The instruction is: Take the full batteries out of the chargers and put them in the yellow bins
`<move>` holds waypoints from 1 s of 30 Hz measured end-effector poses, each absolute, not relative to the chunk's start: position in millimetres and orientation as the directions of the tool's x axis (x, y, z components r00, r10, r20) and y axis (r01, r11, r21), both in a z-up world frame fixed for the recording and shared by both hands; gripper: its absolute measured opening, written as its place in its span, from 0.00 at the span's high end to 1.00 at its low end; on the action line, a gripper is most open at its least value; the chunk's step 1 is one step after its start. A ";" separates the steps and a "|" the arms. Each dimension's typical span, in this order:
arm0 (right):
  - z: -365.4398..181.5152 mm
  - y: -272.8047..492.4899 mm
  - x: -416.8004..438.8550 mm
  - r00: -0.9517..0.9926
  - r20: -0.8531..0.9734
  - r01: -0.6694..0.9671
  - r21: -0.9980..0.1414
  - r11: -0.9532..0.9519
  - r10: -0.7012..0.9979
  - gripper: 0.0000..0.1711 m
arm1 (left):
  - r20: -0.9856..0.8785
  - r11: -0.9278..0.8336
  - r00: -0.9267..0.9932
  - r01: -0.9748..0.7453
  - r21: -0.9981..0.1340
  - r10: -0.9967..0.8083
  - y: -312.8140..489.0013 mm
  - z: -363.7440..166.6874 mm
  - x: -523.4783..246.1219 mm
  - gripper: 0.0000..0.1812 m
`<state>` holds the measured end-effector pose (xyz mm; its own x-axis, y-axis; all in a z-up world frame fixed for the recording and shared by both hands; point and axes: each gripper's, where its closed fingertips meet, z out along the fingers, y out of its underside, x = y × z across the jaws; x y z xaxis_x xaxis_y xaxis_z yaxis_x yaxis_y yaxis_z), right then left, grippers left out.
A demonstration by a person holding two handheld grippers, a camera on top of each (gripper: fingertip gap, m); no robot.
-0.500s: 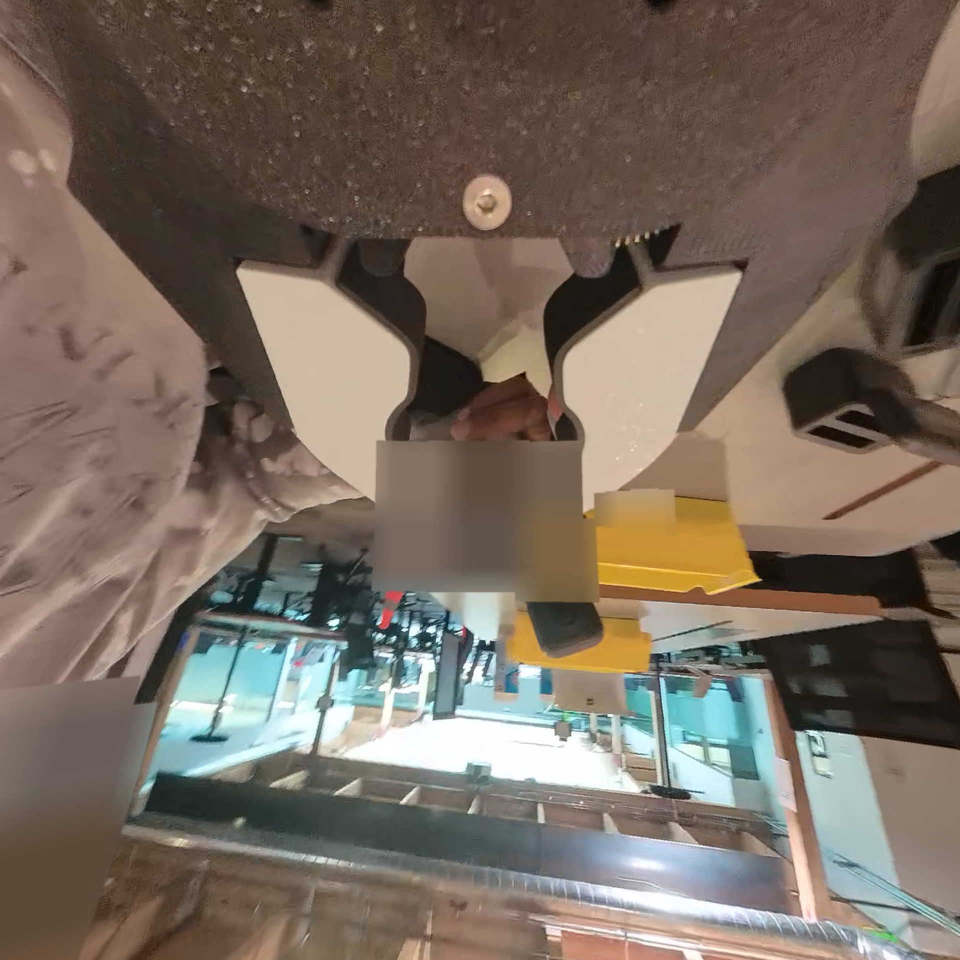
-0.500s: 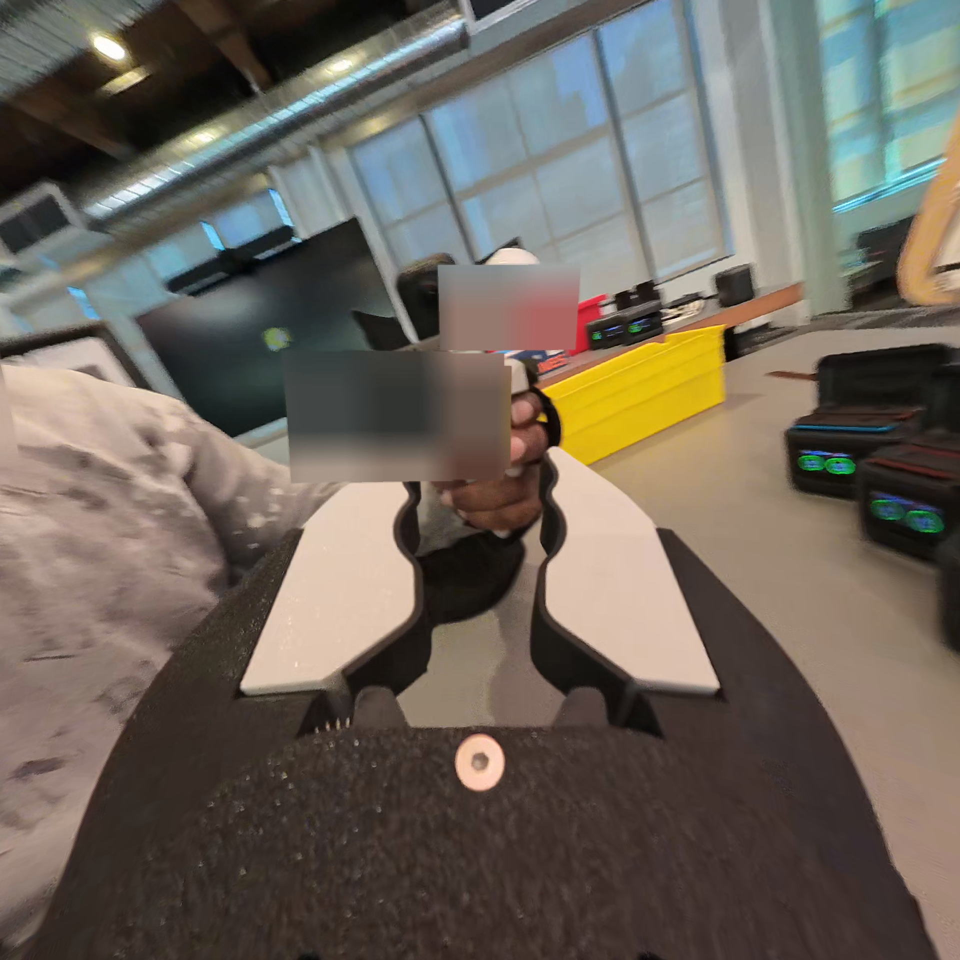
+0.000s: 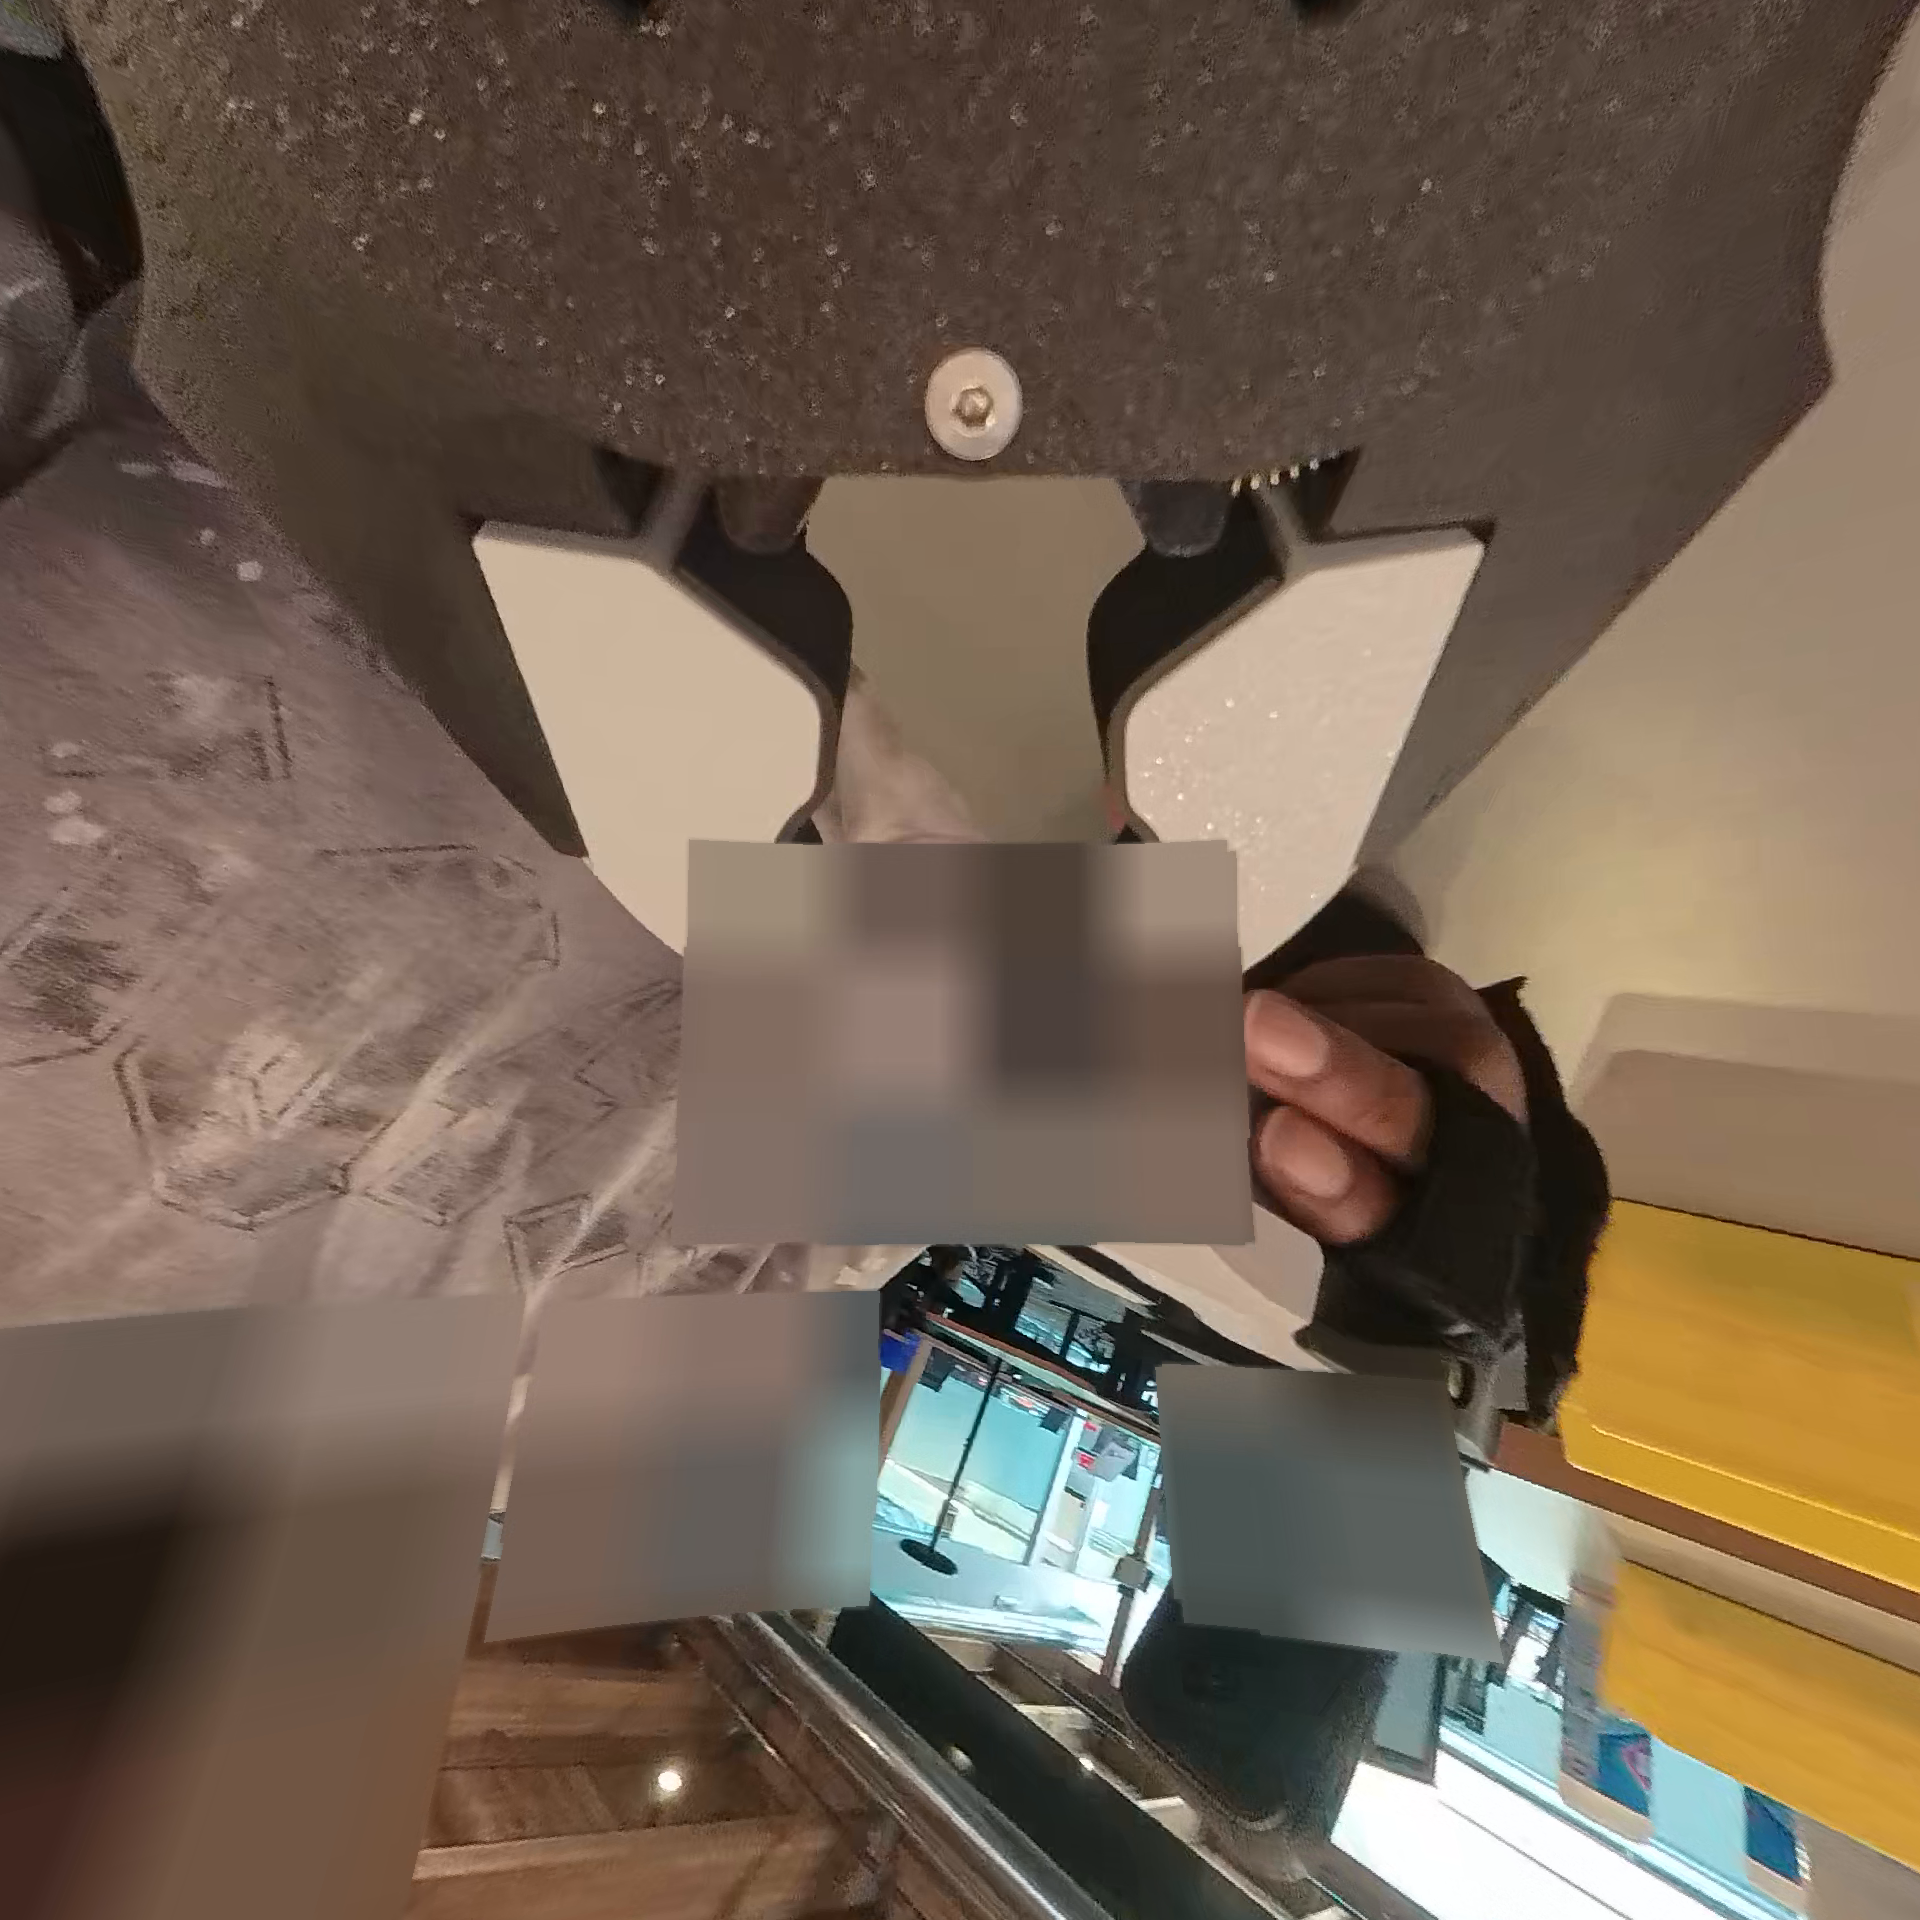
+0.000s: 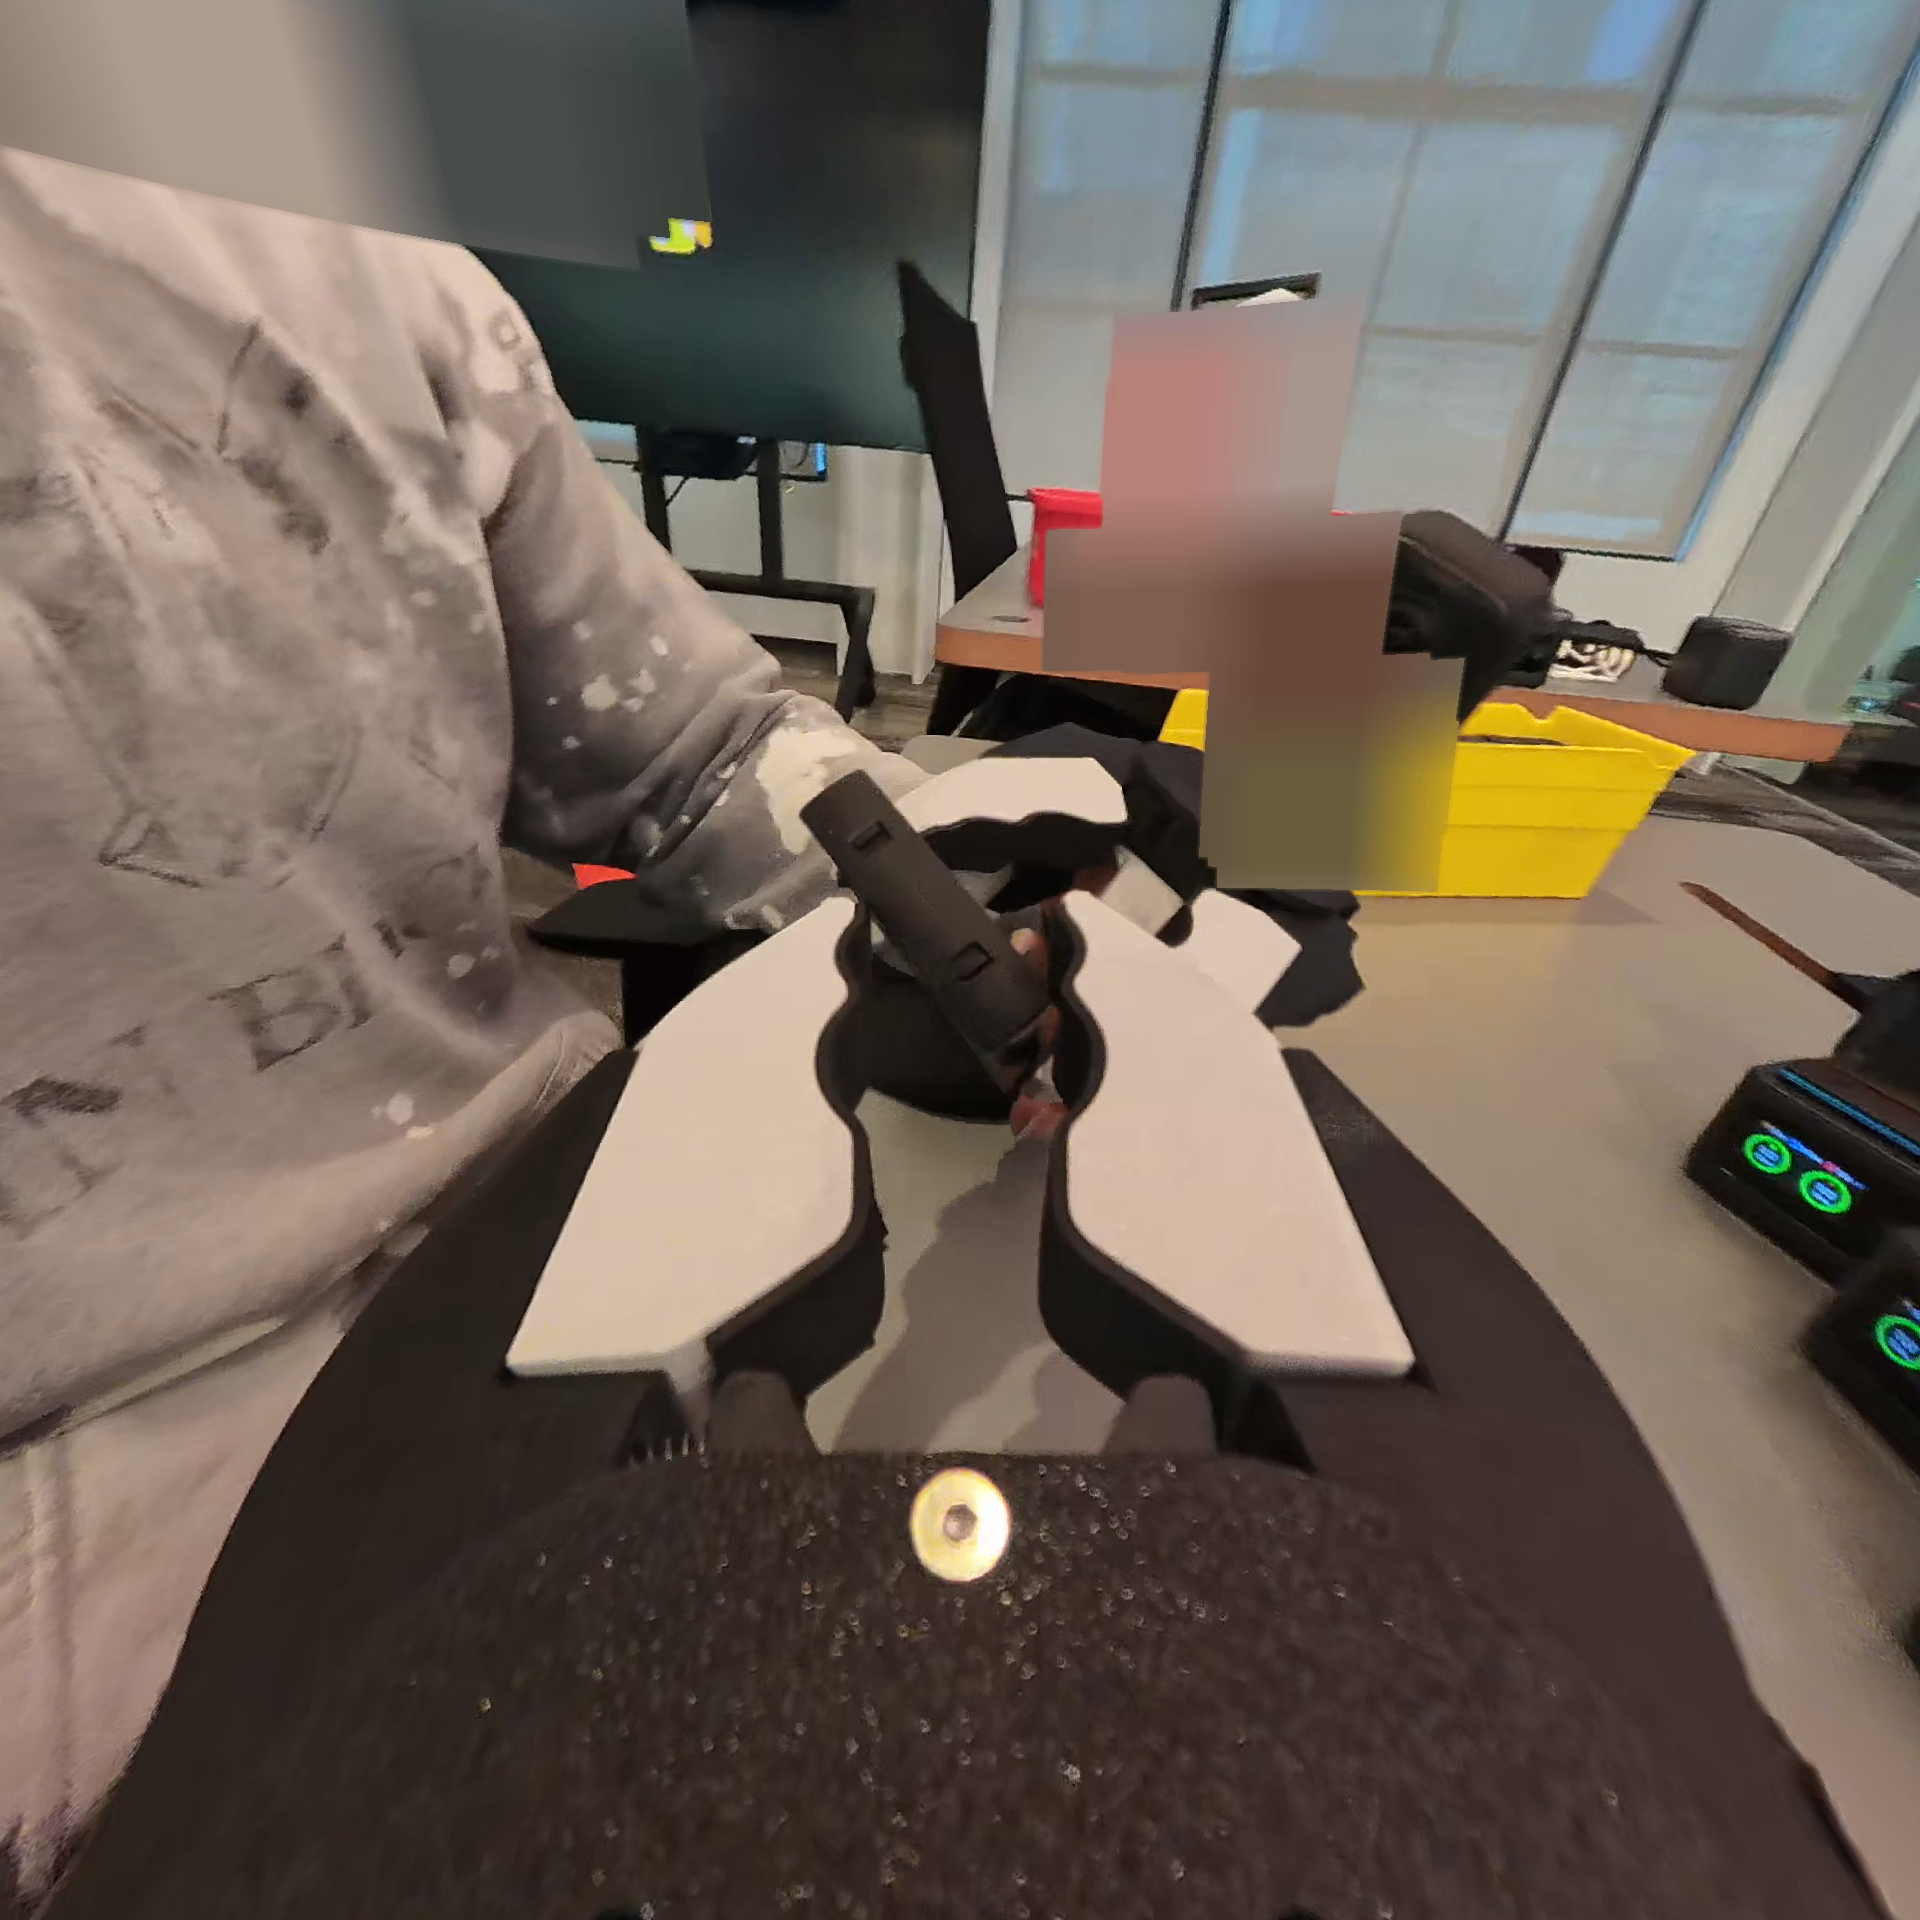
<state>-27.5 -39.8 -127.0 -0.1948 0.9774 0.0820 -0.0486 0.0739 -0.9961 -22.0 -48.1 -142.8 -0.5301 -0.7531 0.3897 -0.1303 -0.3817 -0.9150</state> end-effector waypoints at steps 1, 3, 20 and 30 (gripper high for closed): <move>-126.8 -41.8 -27.9 -0.200 0.091 -0.048 -0.995 0.083 0.975 0.82 | 0.392 -0.386 -0.537 -0.130 -0.913 -0.747 -49.5 -142.1 -22.2 0.70; -126.6 -43.0 -27.1 -0.212 0.084 -0.045 -0.996 0.077 0.974 0.84 | 0.392 -0.392 -0.544 -0.121 -0.912 -0.742 -49.2 -140.5 -23.9 0.72; -187.1 24.5 -24.2 0.129 0.132 0.352 -0.933 0.079 0.983 0.91 | -0.198 0.136 0.099 -0.436 -0.889 -0.975 29.9 -193.3 -23.7 0.81; -199.5 15.6 -31.3 0.079 0.149 0.400 -0.910 0.106 0.986 0.91 | -0.248 0.189 0.027 -0.572 -0.798 -0.968 21.2 -227.1 -18.9 0.92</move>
